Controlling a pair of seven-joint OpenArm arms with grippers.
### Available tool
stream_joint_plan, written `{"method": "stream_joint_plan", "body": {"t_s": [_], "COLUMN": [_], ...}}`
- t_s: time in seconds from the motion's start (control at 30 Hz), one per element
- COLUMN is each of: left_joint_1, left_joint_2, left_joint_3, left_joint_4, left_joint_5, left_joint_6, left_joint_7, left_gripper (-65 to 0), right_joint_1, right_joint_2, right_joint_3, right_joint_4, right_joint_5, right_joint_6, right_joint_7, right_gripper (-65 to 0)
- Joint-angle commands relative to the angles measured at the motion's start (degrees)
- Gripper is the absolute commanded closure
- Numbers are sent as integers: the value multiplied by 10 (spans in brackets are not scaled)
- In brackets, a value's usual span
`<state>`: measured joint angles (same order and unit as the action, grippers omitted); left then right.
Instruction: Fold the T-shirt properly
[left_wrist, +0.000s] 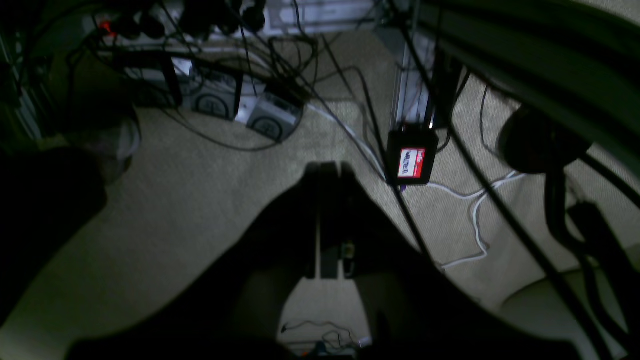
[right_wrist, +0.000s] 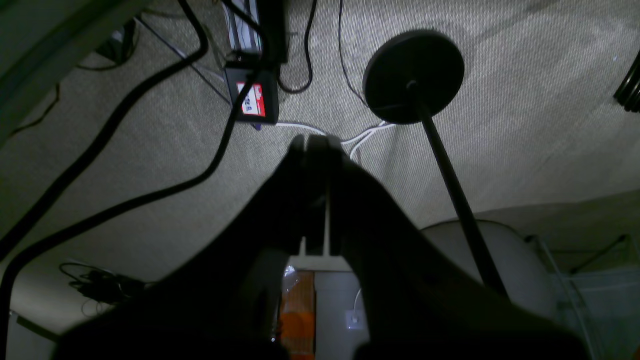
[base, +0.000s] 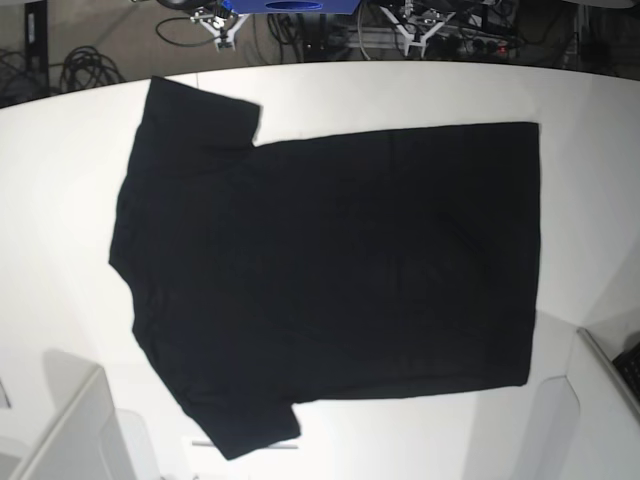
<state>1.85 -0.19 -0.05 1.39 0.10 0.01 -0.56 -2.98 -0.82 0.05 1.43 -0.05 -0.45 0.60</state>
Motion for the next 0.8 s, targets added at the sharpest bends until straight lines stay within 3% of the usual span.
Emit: {"method": "stream_joint_plan", "body": {"t_s": [0.0, 0.13, 0.2, 0.3, 0.37, 0.67, 0.7, 0.77], "left_joint_1": [2, 2, 2, 13, 19, 42, 42, 41], "left_joint_2": [0, 0, 1, 1, 1, 1, 0, 0], "left_joint_3": [-1, -1, -1, -1, -1, -1, -1, -1], "left_joint_4": [1, 1, 1, 2, 22, 54, 54, 54], "left_joint_5": [-1, -1, -1, -1, -1, -1, -1, -1], "left_joint_6": [2, 2, 2, 2, 0, 0, 0, 0], "left_joint_7": [2, 2, 2, 1, 1, 3, 4, 6], "left_gripper": [-8, -33, -133, -354, -423, -421, -402, -286], "right_joint_1": [-5, -6, -8, -17, -20, -30, -30, -30], "right_joint_2": [1, 1, 1, 1, 1, 2, 2, 2], "right_joint_3": [2, 0, 0, 0, 0, -1, -1, -1], "right_joint_4": [0, 0, 0, 2, 13, 34, 34, 34], "right_joint_5": [1, 0, 0, 0, 0, 0, 0, 0], "right_joint_6": [1, 1, 1, 1, 1, 1, 1, 1], "right_joint_7": [-2, -2, -2, -1, -1, -2, -2, -3], "right_gripper": [0, 0, 0, 0, 0, 0, 0, 0]}}
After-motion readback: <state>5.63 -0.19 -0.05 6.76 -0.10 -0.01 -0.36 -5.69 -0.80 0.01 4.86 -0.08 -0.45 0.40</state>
